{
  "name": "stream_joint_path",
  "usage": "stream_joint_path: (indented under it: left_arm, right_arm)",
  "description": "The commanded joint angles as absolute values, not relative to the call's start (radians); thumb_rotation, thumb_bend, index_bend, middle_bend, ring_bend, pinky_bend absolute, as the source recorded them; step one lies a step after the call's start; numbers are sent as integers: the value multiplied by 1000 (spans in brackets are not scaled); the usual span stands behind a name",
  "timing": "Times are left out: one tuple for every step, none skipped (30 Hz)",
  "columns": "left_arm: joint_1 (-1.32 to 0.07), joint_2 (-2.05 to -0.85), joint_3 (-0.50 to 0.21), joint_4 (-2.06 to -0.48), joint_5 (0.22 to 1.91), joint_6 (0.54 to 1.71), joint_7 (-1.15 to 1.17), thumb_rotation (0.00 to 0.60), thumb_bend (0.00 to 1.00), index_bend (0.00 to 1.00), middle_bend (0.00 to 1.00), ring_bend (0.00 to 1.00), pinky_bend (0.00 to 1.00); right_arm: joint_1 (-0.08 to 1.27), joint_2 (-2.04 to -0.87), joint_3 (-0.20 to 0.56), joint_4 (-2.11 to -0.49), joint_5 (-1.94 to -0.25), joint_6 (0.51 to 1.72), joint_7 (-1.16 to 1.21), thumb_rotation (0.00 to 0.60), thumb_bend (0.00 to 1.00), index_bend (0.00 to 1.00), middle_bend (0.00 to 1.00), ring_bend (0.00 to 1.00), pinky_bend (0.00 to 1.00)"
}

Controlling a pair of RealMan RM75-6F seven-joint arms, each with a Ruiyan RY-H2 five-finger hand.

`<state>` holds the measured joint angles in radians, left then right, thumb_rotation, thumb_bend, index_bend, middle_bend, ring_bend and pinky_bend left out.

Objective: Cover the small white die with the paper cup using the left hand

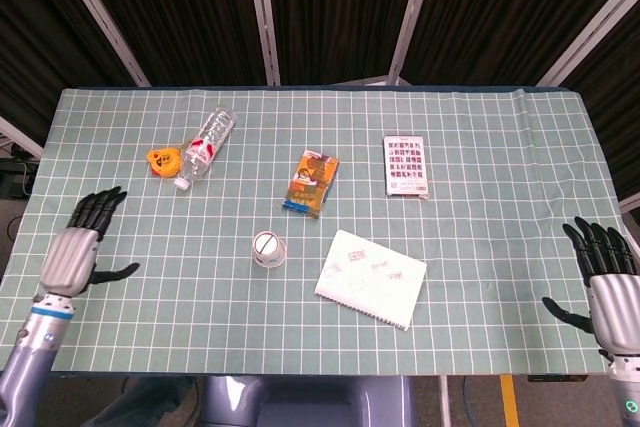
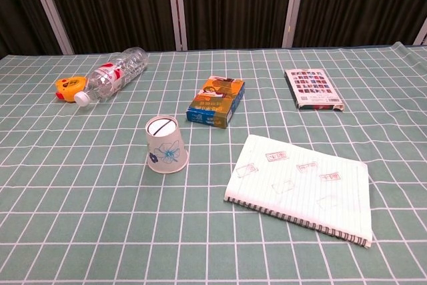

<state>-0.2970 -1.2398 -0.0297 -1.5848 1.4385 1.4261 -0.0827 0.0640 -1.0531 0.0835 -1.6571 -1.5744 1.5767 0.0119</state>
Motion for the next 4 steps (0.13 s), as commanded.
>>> stream_joint_path:
  left_arm:
    - [-193, -1222, 17, -1571, 1452, 1546, -51, 600, 0, 0, 0, 0, 0]
    - [-184, -1221, 21, -1561, 1460, 1558, -44, 600, 0, 0, 0, 0, 0]
    - [-173, -1221, 24, -1550, 1468, 1575, -32, 600, 0, 0, 0, 0, 0]
    - [-167, -1221, 24, -1546, 1470, 1584, -26, 600, 0, 0, 0, 0, 0]
  right_arm:
    - [66, -1054, 87, -1660, -1570, 1574, 6, 600, 0, 0, 0, 0, 0]
    - [67, -1055, 87, -1661, -1569, 1573, 5, 600, 0, 0, 0, 0, 0]
    - [67, -1055, 87, -1662, -1568, 1571, 3, 600, 0, 0, 0, 0, 0]
    - [67, -1055, 86, -1662, -1569, 1570, 2, 600, 0, 0, 0, 0, 0]
